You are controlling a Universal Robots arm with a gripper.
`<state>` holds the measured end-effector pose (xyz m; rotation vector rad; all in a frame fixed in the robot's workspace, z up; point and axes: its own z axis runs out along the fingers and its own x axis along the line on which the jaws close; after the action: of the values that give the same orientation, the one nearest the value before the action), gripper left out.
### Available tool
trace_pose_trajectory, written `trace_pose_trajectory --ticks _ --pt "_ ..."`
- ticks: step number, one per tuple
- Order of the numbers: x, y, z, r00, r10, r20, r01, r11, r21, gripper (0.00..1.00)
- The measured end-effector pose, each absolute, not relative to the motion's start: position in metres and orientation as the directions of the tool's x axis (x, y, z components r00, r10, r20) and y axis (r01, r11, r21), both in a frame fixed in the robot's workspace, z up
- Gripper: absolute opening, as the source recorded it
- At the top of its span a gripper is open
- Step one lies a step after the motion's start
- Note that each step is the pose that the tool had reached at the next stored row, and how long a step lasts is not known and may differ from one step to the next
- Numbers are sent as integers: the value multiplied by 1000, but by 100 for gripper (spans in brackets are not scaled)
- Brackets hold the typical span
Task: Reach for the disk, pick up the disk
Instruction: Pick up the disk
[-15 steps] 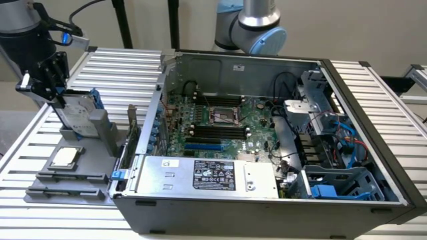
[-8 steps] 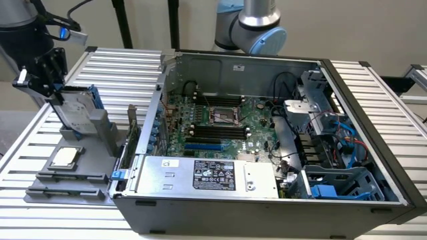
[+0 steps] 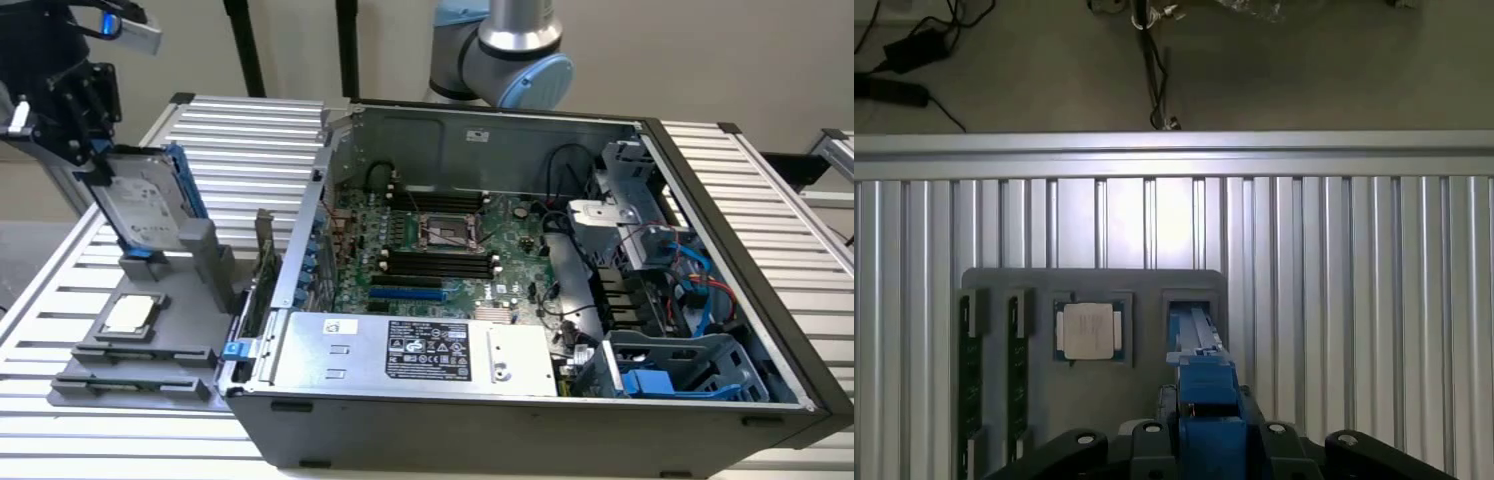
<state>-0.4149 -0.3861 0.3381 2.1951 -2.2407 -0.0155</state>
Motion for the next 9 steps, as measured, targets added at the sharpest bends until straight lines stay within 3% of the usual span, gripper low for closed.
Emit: trace_pose_trajectory --ticks 9 --pt "-410 -387 379 -17 -1000 -4 -1000 17 10 33"
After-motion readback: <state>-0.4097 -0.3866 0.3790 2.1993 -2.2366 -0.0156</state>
